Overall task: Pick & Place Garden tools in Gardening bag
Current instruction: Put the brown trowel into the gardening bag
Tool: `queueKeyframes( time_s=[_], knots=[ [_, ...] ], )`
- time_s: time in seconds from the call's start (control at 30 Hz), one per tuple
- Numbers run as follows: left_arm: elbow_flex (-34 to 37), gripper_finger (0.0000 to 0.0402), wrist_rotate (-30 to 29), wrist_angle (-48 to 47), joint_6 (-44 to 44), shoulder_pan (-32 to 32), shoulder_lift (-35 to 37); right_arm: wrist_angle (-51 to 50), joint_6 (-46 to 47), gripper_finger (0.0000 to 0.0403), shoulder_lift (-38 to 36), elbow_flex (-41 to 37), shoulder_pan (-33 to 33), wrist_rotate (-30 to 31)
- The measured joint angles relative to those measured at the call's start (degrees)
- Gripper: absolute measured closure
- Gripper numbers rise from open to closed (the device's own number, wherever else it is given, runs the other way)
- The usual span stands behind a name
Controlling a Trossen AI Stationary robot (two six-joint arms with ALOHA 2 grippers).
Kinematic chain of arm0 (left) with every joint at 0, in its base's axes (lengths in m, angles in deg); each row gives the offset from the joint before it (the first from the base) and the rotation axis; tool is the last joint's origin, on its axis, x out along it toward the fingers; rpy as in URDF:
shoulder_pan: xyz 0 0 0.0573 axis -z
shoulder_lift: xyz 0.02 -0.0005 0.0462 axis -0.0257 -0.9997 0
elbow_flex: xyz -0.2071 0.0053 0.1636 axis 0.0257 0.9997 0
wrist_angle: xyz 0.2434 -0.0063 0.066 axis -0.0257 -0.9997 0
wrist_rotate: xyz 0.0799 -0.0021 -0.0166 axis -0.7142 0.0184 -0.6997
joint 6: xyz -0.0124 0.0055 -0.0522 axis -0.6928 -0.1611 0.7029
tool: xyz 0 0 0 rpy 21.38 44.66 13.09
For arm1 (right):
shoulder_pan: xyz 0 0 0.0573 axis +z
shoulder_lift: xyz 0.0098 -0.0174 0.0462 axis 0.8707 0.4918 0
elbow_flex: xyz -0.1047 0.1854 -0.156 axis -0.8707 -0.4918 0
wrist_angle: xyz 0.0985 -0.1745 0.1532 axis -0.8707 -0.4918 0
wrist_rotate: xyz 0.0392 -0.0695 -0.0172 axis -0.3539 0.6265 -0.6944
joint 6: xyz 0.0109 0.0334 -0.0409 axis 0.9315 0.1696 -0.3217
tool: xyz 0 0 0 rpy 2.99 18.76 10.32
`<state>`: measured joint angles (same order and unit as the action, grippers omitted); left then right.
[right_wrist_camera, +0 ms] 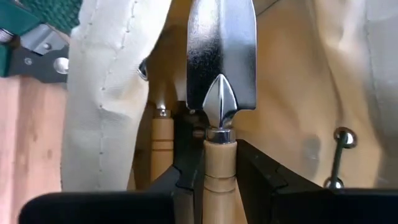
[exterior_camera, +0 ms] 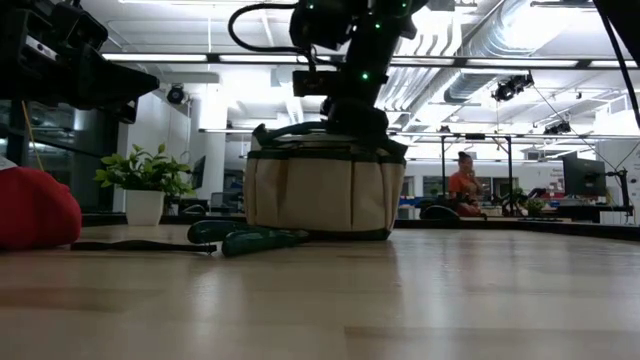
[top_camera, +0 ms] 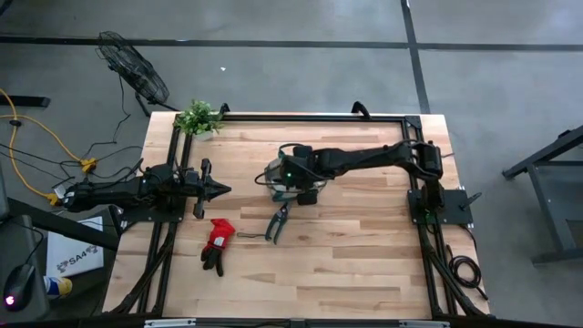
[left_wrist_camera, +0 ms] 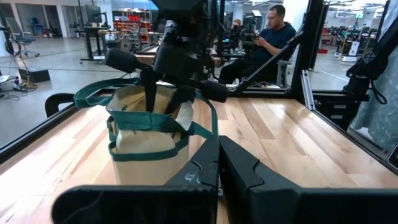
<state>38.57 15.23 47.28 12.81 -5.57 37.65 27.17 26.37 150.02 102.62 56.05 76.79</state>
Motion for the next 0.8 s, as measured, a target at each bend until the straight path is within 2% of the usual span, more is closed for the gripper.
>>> queueKeyframes(
  time_s=[0.13, 0.8],
  knots=[
    [0.00, 0.0401, 0.00, 0.00, 0.02, -0.02, 0.00, -0.10, 0.37, 0.0341, 0.00, 0.00, -0.98, -3.25],
    [0.01, 0.0401, 0.00, 0.00, 0.01, -0.02, 0.00, -0.10, 1.57, 0.0315, -0.24, -0.11, -1.16, -2.71]
  ],
)
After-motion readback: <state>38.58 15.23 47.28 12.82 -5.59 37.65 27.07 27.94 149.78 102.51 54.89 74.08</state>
